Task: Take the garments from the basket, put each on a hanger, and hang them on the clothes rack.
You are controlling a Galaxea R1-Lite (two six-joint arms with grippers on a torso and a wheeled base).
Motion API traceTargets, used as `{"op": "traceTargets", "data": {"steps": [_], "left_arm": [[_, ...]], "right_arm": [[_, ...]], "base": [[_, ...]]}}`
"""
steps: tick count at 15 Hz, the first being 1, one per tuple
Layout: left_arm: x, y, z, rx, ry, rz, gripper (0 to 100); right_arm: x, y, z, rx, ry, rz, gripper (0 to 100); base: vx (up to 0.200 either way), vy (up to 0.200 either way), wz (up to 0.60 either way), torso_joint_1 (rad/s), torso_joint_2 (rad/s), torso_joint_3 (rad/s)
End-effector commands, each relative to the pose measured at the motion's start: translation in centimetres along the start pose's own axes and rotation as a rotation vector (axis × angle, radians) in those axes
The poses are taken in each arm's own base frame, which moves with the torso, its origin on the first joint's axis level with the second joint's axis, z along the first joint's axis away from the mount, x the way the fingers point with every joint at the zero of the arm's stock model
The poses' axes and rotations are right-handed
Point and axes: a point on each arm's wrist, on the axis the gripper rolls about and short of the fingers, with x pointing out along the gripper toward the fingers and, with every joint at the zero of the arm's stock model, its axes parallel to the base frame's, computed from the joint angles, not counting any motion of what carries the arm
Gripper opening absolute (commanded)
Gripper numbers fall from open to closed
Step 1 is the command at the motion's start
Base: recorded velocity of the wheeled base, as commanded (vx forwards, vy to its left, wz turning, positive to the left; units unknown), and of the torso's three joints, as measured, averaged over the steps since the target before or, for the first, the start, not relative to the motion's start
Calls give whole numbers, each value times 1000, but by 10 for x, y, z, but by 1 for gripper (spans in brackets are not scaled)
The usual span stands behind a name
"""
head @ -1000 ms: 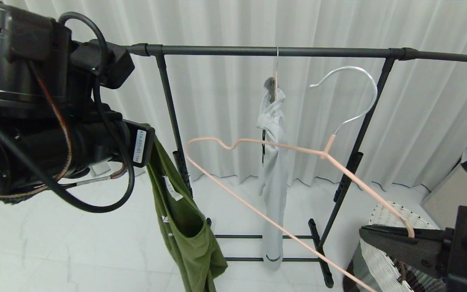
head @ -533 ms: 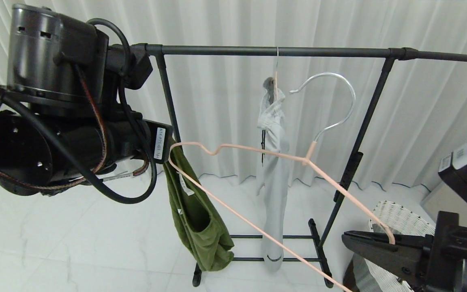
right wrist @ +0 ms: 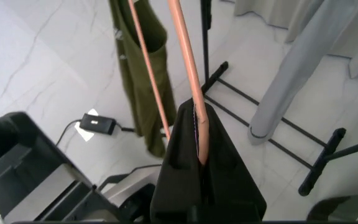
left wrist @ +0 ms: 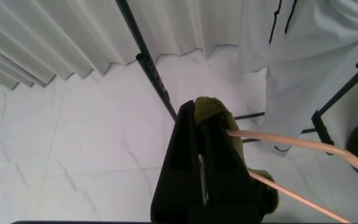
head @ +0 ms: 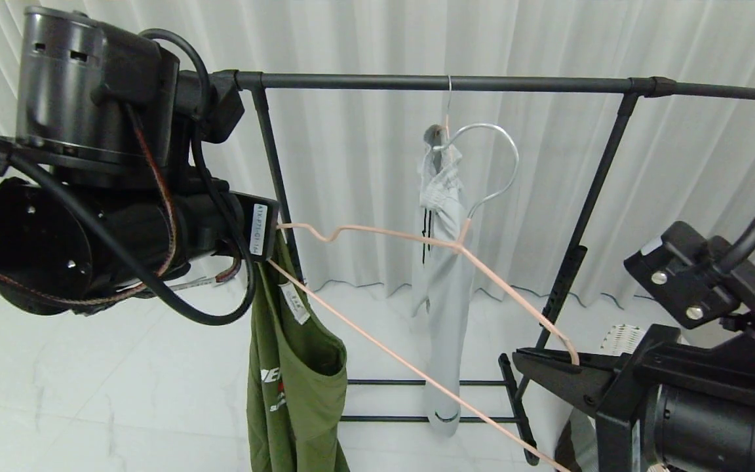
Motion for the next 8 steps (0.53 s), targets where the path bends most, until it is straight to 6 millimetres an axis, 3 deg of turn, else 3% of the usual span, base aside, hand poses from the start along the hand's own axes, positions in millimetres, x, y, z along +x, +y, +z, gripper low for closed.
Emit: {"op": "traceTargets", "data": {"steps": [1,8], "left_arm": [[2,-3,-1,-8,6,29,0],[-4,-13,1,-60,-11,47,0]], "right_arm": [[12,1,-3,-5,19,-25,0],[45,2,2,18,-15,-75,0]], "base": [[0,0,0,0,0,0],[0,0,0,0,0,0]]}}
